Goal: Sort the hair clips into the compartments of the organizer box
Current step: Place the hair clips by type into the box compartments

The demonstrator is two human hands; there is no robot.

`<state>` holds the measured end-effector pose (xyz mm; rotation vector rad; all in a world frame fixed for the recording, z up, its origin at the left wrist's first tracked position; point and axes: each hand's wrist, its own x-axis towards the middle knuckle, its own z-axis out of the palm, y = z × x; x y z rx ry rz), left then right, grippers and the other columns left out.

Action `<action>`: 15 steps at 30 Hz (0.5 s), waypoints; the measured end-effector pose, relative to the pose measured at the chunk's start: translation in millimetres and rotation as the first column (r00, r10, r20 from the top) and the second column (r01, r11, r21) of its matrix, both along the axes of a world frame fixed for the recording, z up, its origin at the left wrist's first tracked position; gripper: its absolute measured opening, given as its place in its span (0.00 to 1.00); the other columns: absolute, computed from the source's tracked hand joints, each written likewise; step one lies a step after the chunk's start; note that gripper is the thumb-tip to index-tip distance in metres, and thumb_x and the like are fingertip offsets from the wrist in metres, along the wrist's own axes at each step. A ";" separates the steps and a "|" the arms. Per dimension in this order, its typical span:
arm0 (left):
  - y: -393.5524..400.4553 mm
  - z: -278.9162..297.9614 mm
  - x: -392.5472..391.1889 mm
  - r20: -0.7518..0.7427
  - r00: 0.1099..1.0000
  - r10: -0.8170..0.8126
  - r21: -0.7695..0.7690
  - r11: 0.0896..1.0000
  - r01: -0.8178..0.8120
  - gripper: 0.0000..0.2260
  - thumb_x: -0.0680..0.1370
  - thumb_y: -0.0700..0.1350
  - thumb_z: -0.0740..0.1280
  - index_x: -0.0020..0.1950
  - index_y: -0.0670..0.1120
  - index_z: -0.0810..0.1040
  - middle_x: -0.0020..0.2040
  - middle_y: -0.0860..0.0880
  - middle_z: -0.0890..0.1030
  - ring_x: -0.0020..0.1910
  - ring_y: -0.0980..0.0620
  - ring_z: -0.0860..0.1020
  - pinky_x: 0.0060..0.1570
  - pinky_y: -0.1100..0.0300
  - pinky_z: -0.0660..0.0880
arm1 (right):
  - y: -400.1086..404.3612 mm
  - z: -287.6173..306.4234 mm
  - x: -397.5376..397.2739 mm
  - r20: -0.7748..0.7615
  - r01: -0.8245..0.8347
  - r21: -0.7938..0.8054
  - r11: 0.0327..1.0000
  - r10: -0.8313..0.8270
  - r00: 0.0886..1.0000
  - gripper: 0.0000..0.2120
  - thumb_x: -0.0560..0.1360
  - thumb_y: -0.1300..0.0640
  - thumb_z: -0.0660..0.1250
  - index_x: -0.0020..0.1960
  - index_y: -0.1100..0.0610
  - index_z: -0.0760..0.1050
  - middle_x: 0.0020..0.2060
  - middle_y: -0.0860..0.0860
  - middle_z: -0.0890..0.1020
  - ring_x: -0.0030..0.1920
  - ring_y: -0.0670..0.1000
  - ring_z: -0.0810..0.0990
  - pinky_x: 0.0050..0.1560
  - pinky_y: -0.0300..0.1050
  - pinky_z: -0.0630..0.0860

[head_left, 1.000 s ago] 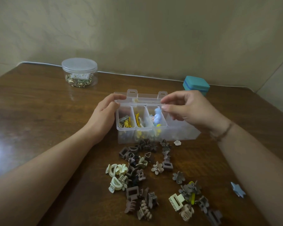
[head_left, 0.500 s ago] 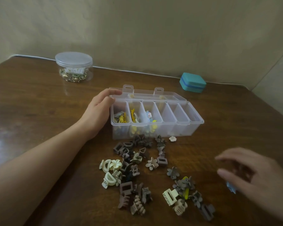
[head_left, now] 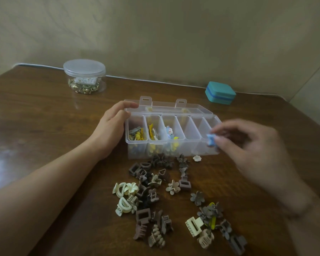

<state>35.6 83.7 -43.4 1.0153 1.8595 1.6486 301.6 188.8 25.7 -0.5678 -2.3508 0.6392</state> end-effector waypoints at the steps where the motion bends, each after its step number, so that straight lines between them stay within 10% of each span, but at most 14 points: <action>1: 0.3 -0.6 0.2 0.005 1.000 0.000 0.008 1.000 0.000 0.17 0.77 0.48 0.57 0.62 0.52 0.78 0.57 0.53 0.80 0.59 0.56 0.76 0.58 0.50 0.74 | 3.2 2.1 -18.7 -0.021 -0.032 -0.048 0.998 0.031 0.999 0.08 0.73 0.60 0.71 0.49 0.50 0.82 0.42 0.45 0.84 0.43 0.44 0.83 0.42 0.34 0.79; 4: -0.1 -1.1 -0.2 -0.018 1.000 -0.001 0.002 1.000 0.001 0.18 0.76 0.48 0.56 0.63 0.52 0.78 0.60 0.52 0.78 0.61 0.57 0.74 0.54 0.56 0.72 | 16.1 -0.7 -66.8 0.032 -0.092 -0.099 0.991 0.096 0.995 0.07 0.73 0.60 0.72 0.49 0.50 0.81 0.43 0.45 0.84 0.44 0.43 0.82 0.45 0.38 0.81; 11: -0.2 -2.3 0.0 -0.073 0.997 0.002 0.006 1.000 -0.001 0.17 0.79 0.46 0.56 0.64 0.51 0.78 0.62 0.54 0.77 0.57 0.66 0.72 0.50 0.67 0.68 | 24.7 2.7 -49.7 0.102 -0.108 0.326 0.939 0.079 0.992 0.06 0.73 0.59 0.70 0.49 0.51 0.80 0.41 0.43 0.80 0.41 0.35 0.77 0.41 0.26 0.72; 15: 1.1 -2.3 -0.6 -0.071 0.997 0.009 -0.007 1.000 -0.010 0.21 0.74 0.50 0.55 0.63 0.54 0.78 0.64 0.55 0.77 0.62 0.60 0.73 0.57 0.60 0.69 | 8.0 16.8 -22.4 0.556 -0.168 0.132 0.977 0.068 0.829 0.08 0.73 0.53 0.67 0.47 0.39 0.79 0.38 0.37 0.80 0.41 0.35 0.78 0.38 0.27 0.75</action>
